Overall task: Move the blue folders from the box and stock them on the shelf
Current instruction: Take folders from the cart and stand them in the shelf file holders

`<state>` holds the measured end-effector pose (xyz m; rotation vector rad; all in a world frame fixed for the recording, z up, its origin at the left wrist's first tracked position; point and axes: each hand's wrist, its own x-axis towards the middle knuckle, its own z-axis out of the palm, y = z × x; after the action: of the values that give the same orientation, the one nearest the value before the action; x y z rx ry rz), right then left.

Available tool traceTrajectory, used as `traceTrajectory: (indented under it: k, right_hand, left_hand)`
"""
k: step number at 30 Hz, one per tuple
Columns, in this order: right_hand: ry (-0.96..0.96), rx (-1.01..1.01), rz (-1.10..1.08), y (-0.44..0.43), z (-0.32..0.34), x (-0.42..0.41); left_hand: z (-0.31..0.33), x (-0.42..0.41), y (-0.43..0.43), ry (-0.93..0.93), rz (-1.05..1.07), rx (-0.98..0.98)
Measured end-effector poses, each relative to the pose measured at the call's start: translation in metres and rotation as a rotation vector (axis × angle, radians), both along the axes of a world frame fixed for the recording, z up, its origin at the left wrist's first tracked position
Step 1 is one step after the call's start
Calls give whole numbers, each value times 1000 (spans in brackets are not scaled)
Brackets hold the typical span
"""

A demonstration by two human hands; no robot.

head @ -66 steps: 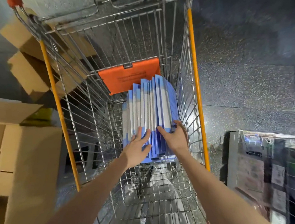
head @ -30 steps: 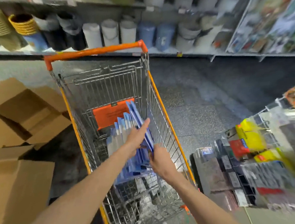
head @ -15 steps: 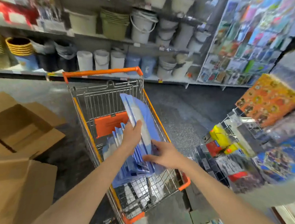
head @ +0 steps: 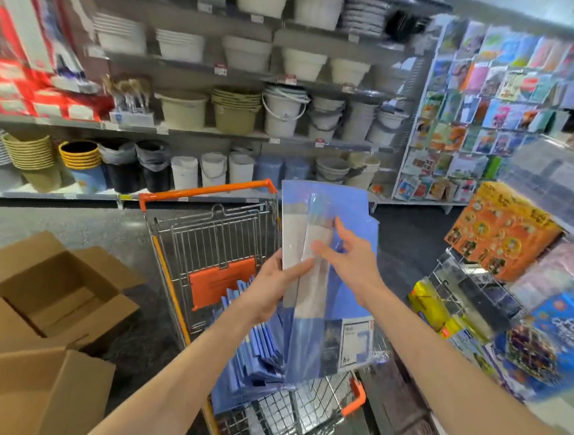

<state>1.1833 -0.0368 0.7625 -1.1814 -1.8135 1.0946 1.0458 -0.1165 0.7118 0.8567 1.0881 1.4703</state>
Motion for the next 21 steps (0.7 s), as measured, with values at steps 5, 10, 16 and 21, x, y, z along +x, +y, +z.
traceTrajectory:
  k: [5,10,16,21]
  right_hand:
    - [108,28,-18,5,8,27]
    - [143,67,61,11,20,43]
    - [139,62,120,15,30,56]
    - [80,60,177,23,44,57]
  left_hand:
    - [21,20,4,47,-60,-12]
    - [31,34,7,92,-76,-49]
    - [41,51,10,78,-67,-50]
    - [52,57,12,75,-47,-35]
